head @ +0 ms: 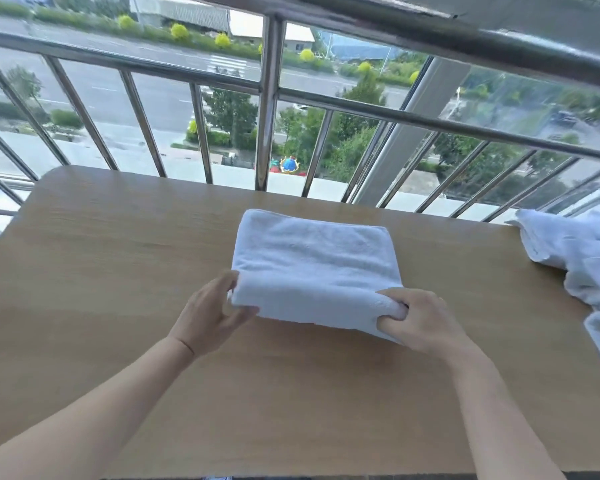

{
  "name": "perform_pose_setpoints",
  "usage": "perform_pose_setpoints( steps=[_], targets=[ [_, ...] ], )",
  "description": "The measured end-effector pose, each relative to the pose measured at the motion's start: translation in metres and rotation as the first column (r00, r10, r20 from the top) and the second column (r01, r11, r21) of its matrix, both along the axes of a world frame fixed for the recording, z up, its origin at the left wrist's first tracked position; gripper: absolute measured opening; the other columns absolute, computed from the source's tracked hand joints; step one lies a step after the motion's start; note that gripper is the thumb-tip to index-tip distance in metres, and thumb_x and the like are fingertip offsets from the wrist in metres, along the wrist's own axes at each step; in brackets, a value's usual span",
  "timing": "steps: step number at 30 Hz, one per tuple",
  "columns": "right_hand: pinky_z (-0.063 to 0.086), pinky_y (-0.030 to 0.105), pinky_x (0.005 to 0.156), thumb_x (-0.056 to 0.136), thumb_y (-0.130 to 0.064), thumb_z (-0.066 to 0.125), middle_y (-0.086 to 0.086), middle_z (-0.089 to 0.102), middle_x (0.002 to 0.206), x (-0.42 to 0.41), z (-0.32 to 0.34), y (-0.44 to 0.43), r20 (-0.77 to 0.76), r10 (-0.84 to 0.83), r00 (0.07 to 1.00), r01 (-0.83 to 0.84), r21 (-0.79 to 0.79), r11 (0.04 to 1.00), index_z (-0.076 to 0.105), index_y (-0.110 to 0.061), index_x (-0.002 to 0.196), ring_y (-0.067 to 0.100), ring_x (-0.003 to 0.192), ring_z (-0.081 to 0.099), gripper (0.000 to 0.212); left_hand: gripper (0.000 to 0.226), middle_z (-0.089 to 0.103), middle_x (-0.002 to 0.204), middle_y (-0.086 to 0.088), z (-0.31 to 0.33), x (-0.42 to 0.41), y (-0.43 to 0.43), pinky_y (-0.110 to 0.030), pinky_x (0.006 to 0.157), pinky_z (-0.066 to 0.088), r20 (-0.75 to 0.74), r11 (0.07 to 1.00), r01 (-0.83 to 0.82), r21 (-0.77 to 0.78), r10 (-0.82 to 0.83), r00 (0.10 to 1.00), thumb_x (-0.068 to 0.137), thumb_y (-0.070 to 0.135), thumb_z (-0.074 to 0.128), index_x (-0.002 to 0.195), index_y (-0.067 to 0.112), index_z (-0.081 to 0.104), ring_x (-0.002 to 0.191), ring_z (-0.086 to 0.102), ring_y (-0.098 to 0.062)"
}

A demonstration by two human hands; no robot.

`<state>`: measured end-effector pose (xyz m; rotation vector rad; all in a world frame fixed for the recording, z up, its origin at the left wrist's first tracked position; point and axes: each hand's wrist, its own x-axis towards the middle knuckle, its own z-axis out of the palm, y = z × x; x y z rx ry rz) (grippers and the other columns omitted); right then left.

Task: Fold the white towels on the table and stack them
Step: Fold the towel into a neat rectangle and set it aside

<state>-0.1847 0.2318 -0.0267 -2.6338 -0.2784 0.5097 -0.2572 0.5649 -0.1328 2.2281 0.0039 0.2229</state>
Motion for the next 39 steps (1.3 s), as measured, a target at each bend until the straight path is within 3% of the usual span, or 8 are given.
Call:
perform_pose_setpoints(
  steps=[2,6,10,17,27,34,36,39],
  targets=[
    [0.033,0.028,0.054,0.060,-0.044,0.049,-0.003,0.050,0.061,0.023,0.006,0.002,-0.012,0.030,0.999,-0.030,-0.002,1.000,0.057,-0.026,0.074,0.016,0.060,0.040,0.025,0.058,0.062,0.072,0.021,-0.001,0.020,-0.007,-0.035,0.057,0.042,-0.086,0.986,-0.146,-0.083,0.138,0.987,0.079,0.067,0.047,0.110,0.018,0.056,0.066,0.056,-0.006],
    [0.036,0.029,0.054,0.072,-0.038,0.059,-0.005,0.056,0.064,0.075,0.013,0.015,-0.027,0.058,0.998,-0.060,-0.080,0.995,0.055,-0.036,0.075,0.016,0.062,0.050,0.005,0.065,0.061,0.073,-0.002,-0.006,0.055,-0.015,-0.048,0.068,0.047,-0.169,0.939,-0.324,-0.112,0.304,0.938,0.080,0.082,0.034,0.098,0.023,0.056,0.070,0.058,-0.024],
    [0.028,0.030,0.051,0.076,-0.031,0.057,-0.007,0.044,0.059,0.129,0.009,0.039,0.005,0.150,0.989,-0.148,-0.159,0.976,0.040,-0.024,0.066,0.015,0.056,0.042,0.021,0.079,0.061,0.071,0.002,-0.009,0.088,-0.014,-0.036,0.058,0.041,-0.241,0.879,-0.474,-0.050,0.450,0.860,0.071,0.098,0.020,0.082,0.027,0.053,0.070,0.059,-0.017],
    [0.043,0.034,0.073,0.080,-0.032,0.053,0.004,0.066,0.088,0.208,-0.044,0.066,0.110,0.288,0.951,-0.239,-0.329,0.914,0.058,-0.017,0.087,0.030,0.087,0.061,0.018,0.083,0.059,0.069,0.001,-0.012,0.140,-0.007,-0.034,0.052,0.030,-0.390,0.830,-0.537,0.148,0.548,0.740,0.073,0.095,0.020,0.074,0.018,0.053,0.065,0.052,-0.012],
    [0.042,0.038,0.082,0.073,-0.039,0.050,-0.005,0.068,0.090,0.219,-0.119,0.057,0.321,0.127,0.939,-0.133,-0.004,0.991,0.063,-0.029,0.096,0.025,0.087,0.061,0.028,0.060,0.062,0.078,-0.003,-0.023,0.165,-0.013,-0.041,0.072,0.049,-0.399,0.767,-0.519,0.378,0.641,0.656,0.089,0.079,0.032,0.089,0.023,0.051,0.079,0.059,-0.030],
    [0.034,0.035,0.085,0.077,-0.043,0.049,-0.003,0.071,0.100,0.230,-0.120,0.064,0.245,0.114,0.963,-0.112,-0.022,0.993,0.064,-0.025,0.103,0.023,0.093,0.061,0.035,0.052,0.062,0.087,0.001,-0.012,0.167,-0.022,-0.039,0.076,0.042,-0.380,0.689,-0.561,0.459,0.723,0.577,0.087,0.078,0.036,0.095,0.028,0.047,0.093,0.062,-0.029],
    [0.034,0.036,0.090,0.082,-0.041,0.054,-0.004,0.068,0.106,0.228,-0.117,0.065,0.240,0.123,0.963,-0.111,-0.063,0.992,0.064,-0.026,0.110,0.022,0.099,0.060,0.034,0.046,0.061,0.113,-0.001,-0.006,0.166,-0.029,-0.044,0.090,0.042,-0.242,0.653,-0.640,0.404,0.752,0.613,0.092,0.066,0.047,0.115,0.027,0.052,0.114,0.052,-0.026],
    [0.034,0.040,0.097,0.085,-0.032,0.063,-0.001,0.064,0.110,0.212,-0.107,0.070,0.370,0.078,0.926,-0.039,-0.113,0.993,0.064,-0.022,0.118,0.025,0.108,0.057,0.034,0.043,0.053,0.137,0.001,0.007,0.170,-0.064,-0.045,0.109,0.033,0.037,0.795,-0.518,0.315,0.535,0.844,0.097,0.049,0.045,0.130,0.024,0.055,0.131,0.043,-0.023]
  ],
)
